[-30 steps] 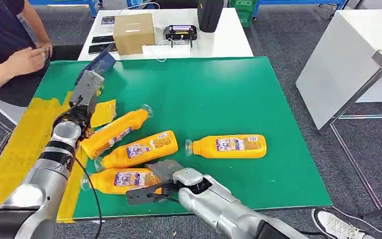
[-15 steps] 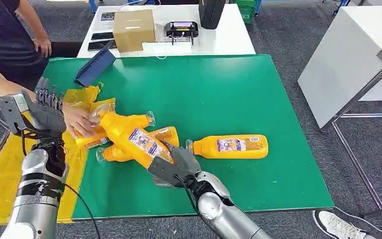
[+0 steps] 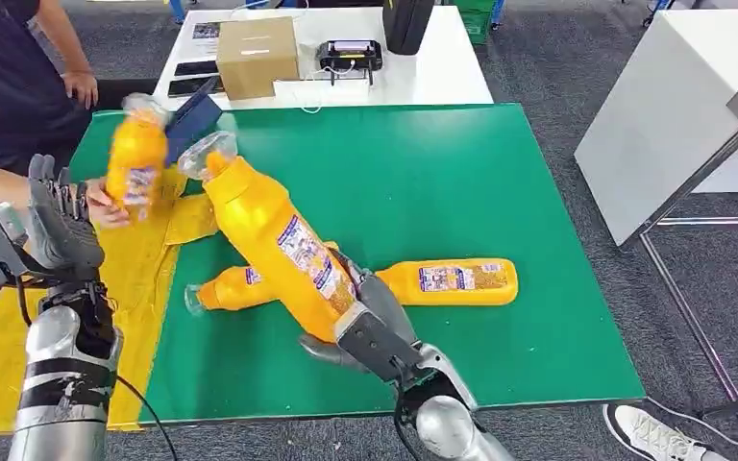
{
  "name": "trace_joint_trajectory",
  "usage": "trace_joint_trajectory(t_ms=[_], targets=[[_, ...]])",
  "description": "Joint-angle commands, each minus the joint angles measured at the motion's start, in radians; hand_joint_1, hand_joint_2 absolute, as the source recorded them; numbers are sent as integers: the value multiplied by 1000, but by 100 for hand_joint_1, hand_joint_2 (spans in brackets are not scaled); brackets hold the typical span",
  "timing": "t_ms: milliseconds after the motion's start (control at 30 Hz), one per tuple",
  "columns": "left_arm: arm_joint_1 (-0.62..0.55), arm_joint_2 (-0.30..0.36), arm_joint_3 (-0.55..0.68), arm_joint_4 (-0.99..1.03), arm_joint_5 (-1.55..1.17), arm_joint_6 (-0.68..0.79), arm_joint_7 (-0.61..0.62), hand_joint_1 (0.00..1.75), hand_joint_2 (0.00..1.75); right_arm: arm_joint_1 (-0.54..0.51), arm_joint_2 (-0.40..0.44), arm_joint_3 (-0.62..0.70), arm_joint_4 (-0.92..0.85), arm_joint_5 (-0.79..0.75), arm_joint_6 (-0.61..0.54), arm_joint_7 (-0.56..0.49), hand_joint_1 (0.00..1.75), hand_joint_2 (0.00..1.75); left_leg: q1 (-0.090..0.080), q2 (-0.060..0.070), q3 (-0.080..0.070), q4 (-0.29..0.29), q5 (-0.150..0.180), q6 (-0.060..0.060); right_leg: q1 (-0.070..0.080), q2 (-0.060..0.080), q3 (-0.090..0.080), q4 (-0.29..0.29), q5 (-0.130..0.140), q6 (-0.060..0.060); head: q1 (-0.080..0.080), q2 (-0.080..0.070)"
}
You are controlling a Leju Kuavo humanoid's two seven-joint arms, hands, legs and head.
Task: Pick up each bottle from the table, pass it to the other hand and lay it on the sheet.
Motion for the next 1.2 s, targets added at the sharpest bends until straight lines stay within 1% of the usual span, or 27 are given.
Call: trace_joint_trajectory(t_ms=[33,67,133,167,233,267,300,333,367,400,433,500,633,667,767,833,867,967,1000,1100,1133,1167,1200], targets=[[55,-20,-81,-38,225,-273,105,0,175,8,-41,-60,-53,8,-27,-2,175,175,0,-3,2,0,0,0,0,1,2,-1,-1,-1,0,0],[85,-17,-118,-64,255,-335,107,0,175,5,-59,-68,-54,10,-26,0,175,175,1,-4,4,0,-1,0,0,1,5,-1,-2,-1,0,0],[146,-14,-199,-114,357,-479,143,0,175,-5,-73,-98,-45,-3,-17,3,175,175,0,-1,3,-1,-1,0,0,1,3,-2,-1,0,0,0],[174,-12,-245,-145,371,-513,154,0,175,-17,-74,-108,-37,-9,1,8,175,175,1,-3,5,-1,-2,0,0,3,6,-2,-2,0,0,0],[199,4,-328,-188,356,-549,147,0,175,-40,-69,-105,-27,-3,30,13,175,175,0,-2,3,0,-1,0,-1,2,4,-1,-1,0,0,0],[204,5,-344,-196,360,-558,147,0,175,-45,-67,-101,-25,-2,37,15,175,175,0,-3,4,1,-2,0,-1,2,6,-1,-2,0,0,0],[209,15,-380,-212,353,-574,143,0,175,-59,-67,-84,-19,4,54,20,175,175,-1,-2,2,0,-2,0,-2,2,3,-1,-1,0,0,0],[211,16,-396,-220,354,-578,142,0,175,-66,-64,-72,-14,6,61,24,175,175,-1,-2,3,1,-2,0,-2,3,4,0,-2,0,0,0],[211,16,-396,-220,354,-578,142,0,175,-66,-64,-72,-14,6,61,24,175,175,-2,-1,1,0,-1,0,-2,2,2,0,-1,0,0,0],[211,17,-399,-222,354,-579,142,0,175,-68,-61,-68,-12,6,62,25,175,175,-1,-2,3,1,-2,0,-2,4,4,0,-2,-1,0,0],[210,21,-396,-222,354,-578,143,0,175,-67,-61,-67,-12,6,62,25,175,175,-2,-1,1,0,-1,0,-2,2,2,0,-1,0,1,0],[208,23,-393,-221,354,-578,143,0,175,-66,-62,-67,-12,6,62,25,175,175,-1,-1,2,0,-2,0,-2,4,3,0,-1,-1,0,0],[224,34,-425,-245,354,-635,113,0,175,-82,-70,-29,-9,9,78,26,175,175,-2,0,1,0,-1,0,-1,3,1,0,0,0,0,0],[228,38,-432,-252,345,-643,104,0,175,-86,-69,-21,-8,9,81,27,175,175,-1,0,3,0,-2,0,-1,5,4,0,-1,-1,0,0],[233,46,-446,-264,309,-651,77,0,175,-109,-72,8,8,12,106,43,175,175,-1,0,2,0,-2,0,-1,5,3,0,-1,-1,0,0],[218,57,-462,-258,254,-655,53,0,175,-152,-77,55,45,22,155,71,175,175,-1,1,1,0,-1,0,-1,4,2,0,0,0,0,0],[214,56,-462,-254,248,-656,51,0,175,-164,-77,70,55,21,166,75,175,175,0,0,3,0,-2,0,-1,6,4,0,-1,-1,0,0],[185,52,-472,-227,212,-659,33,0,175,-233,-76,185,126,-3,245,96,175,175,-1,1,1,0,-1,0,-1,4,1,0,0,0,0,0],[175,51,-475,-219,199,-656,25,0,175,-257,-77,227,151,-9,265,101,175,175,0,2,2,0,-2,-1,-1,6,3,0,0,-1,0,0],[134,41,-490,-184,158,-645,14,0,175,-318,-62,344,241,-52,326,101,175,175,0,1,2,0,-1,-1,0,5,3,0,0,-1,0,0],[122,35,-493,-168,161,-646,16,0,175,-333,-58,378,264,-60,333,100,175,175,0,0,4,0,-1,-1,0,6,4,-1,0,-2,0,0],[108,32,-497,-157,167,-647,21,0,175,-321,-34,396,284,-69,340,90,175,175,-1,0,2,-1,0,0,-1,3,2,-1,0,-1,0,0],[99,32,-502,-149,165,-641,30,0,175,-324,-27,421,300,-61,348,88,175,175,0,0,3,-1,-1,-1,0,4,4,-1,0,-1,0,0]])
